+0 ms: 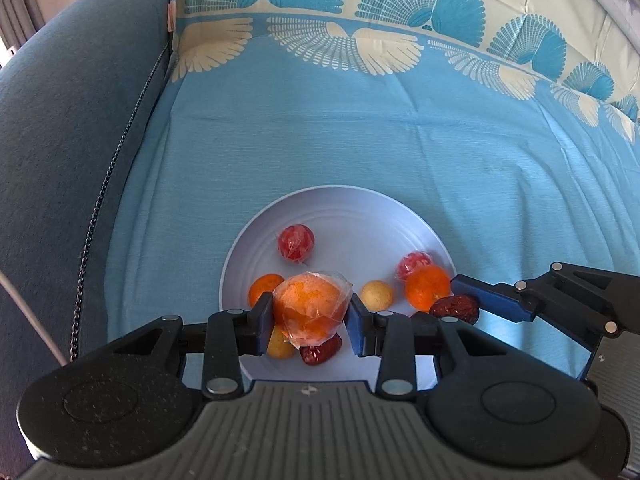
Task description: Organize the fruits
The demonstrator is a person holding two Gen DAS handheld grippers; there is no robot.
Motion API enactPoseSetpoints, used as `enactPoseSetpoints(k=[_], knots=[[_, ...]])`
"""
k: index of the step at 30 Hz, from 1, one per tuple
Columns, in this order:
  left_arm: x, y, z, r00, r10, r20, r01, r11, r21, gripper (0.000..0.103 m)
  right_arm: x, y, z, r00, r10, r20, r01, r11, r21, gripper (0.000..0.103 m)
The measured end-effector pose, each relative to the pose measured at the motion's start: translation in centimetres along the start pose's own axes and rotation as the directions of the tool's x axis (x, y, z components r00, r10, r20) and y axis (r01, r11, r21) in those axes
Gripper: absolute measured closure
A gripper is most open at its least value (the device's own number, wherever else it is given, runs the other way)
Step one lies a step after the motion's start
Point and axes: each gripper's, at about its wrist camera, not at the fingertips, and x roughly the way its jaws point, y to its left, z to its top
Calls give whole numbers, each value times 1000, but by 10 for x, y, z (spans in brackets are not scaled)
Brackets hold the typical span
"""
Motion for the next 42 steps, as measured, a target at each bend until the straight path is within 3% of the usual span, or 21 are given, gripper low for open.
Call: enactPoseSetpoints(k=[2,3,4,5,6,8,12,21,33,42], knots=[[6,1,2,1000,-1,6,1,1000,0,60,6,-1,1,1000,4,1,-4,1000,-10,71],[6,2,4,1000,0,19,1,1000,-4,42,9,-1,2,1000,7,2,-7,1000,-13,67],[5,2,5,999,5,40,-5,1000,-6,28,12,-2,2,1000,8,-3,-8,1000,-17,47],[1,3,5,998,20,67,-19,1000,-11,4,12,-2,2,1000,1,3,-1,1000,-20,37],[-5,3,5,994,35,107,-33,999,-18,0,10,-1,1,1000,-4,15,4,1000,-28,27],[-17,1,3,989,32,144,-33,999,2,0,5,1,0,1000,-13,18,14,999,-53,23],[-39,0,-8,991,48,126,-51,999,15,0,-21,3,-5,999,-33,8,33,998,-44,13],[-107,0,-72,993,74,88,-68,995,-68,0,-102,18,-32,999,-17,-31,21,989,148,1],[-160,-14,-123,976,178,125,-169,982,-79,0,-158,42,-62,989,-144,9,140,975,174,1],[-175,-21,-132,974,174,142,-162,982,-96,0,-183,43,-66,985,-165,57,154,974,166,1]])
